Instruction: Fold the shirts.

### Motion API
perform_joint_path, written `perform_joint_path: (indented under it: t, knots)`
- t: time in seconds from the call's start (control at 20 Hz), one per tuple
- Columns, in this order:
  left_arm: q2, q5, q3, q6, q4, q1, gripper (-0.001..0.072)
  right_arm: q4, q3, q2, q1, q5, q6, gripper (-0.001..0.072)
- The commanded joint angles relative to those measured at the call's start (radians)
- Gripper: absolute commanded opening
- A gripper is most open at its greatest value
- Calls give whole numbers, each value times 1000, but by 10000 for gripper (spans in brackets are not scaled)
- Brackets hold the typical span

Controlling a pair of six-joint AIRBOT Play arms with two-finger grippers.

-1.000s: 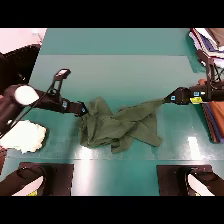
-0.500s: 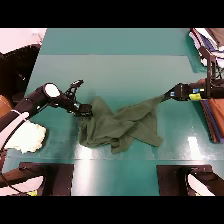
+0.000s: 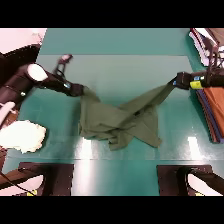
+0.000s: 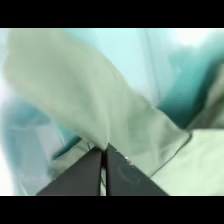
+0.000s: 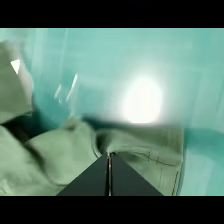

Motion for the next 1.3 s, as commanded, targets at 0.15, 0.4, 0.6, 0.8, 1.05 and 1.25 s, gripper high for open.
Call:
perform_joint_path:
  t: [0.15,0.4,0.6,0.8,1.05,1.25]
  knots:
    - [80,-127,67,0,132,69,28,-2,123,-162,-130,186,-59,293]
    - [79,-165,67,0,183,69,28,0,-251,-49,-202,224,-105,460]
    - [79,-148,67,-6,182,69,28,53,-527,-4,-167,180,-137,487]
    - [79,-150,67,-8,180,69,29,130,-639,-4,-47,56,-155,443]
    - [79,-153,67,-8,180,69,29,132,-619,-69,43,19,-139,437]
    - [79,-166,67,-8,181,69,28,130,-543,-138,105,-5,-140,276]
